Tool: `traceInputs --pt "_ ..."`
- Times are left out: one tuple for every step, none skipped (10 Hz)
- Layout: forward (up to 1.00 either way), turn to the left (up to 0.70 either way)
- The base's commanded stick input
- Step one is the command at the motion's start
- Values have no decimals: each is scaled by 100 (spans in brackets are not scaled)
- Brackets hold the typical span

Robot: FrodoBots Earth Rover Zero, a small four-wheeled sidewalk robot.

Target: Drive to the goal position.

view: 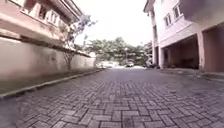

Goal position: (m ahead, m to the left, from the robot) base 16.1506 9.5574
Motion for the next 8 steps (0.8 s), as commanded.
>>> traceInputs --pt "70 0" --pt "70 0" --pt "70 0" --pt "70 0" --pt "70 0" --pt "70 0" --pt "70 0" --pt "70 0"
